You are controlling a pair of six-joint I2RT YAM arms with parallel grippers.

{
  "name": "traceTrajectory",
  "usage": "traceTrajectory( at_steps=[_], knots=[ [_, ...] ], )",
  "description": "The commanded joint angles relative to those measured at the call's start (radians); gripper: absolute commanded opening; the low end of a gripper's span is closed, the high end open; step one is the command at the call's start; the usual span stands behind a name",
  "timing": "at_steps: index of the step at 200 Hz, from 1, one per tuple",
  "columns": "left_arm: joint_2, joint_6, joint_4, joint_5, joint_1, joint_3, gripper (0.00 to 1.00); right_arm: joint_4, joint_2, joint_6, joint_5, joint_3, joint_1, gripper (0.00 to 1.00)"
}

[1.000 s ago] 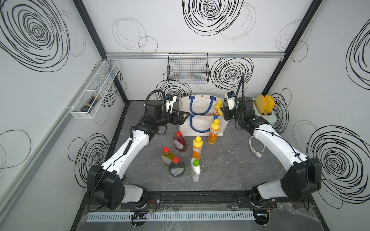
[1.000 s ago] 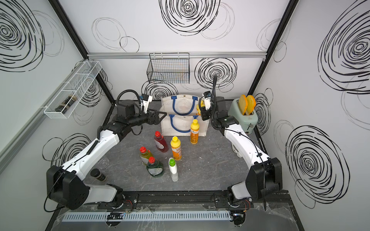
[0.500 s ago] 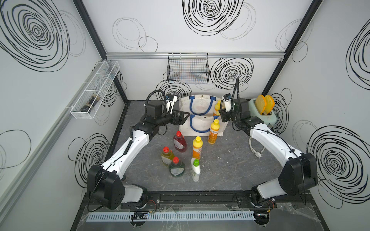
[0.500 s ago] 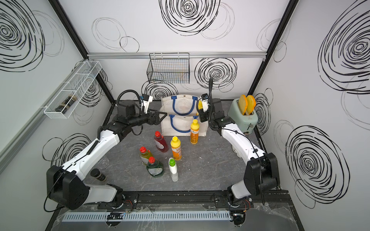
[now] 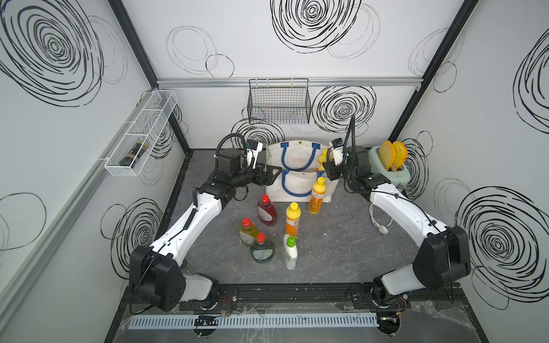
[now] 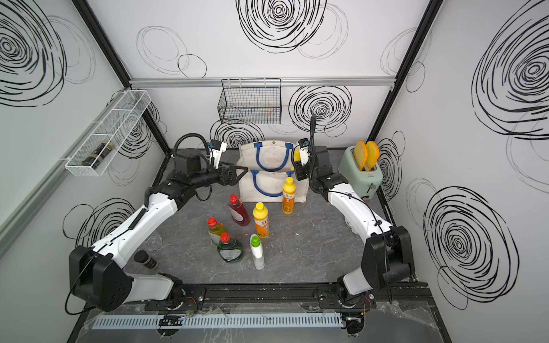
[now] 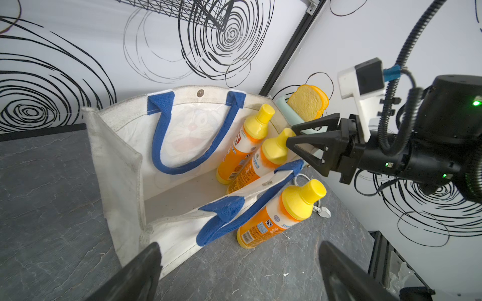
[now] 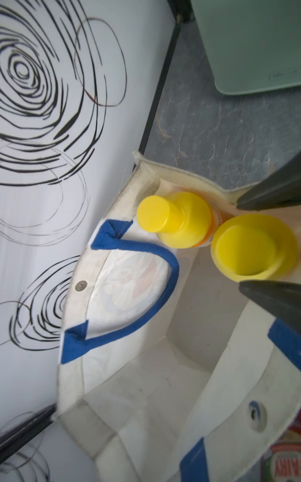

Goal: Pack dish soap into the shopping bag
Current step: Place the bottle of dish soap in the shopping bag.

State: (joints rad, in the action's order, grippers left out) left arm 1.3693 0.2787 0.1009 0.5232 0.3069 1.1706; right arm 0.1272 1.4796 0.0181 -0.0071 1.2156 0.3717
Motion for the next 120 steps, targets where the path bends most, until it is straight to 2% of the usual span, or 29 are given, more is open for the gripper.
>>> traceTrajectory(
  at_steps=[1,120],
  knots=[
    [-0.006,0.005,-0.053,0.012,0.004,-0.003,0.96,-0.042,-0.024,0.0,0.012,0.031,0.005,0.59],
    [-0.005,0.003,-0.056,0.002,0.004,-0.006,0.96,-0.017,-0.076,-0.007,0.019,0.019,0.005,0.6]
  ],
)
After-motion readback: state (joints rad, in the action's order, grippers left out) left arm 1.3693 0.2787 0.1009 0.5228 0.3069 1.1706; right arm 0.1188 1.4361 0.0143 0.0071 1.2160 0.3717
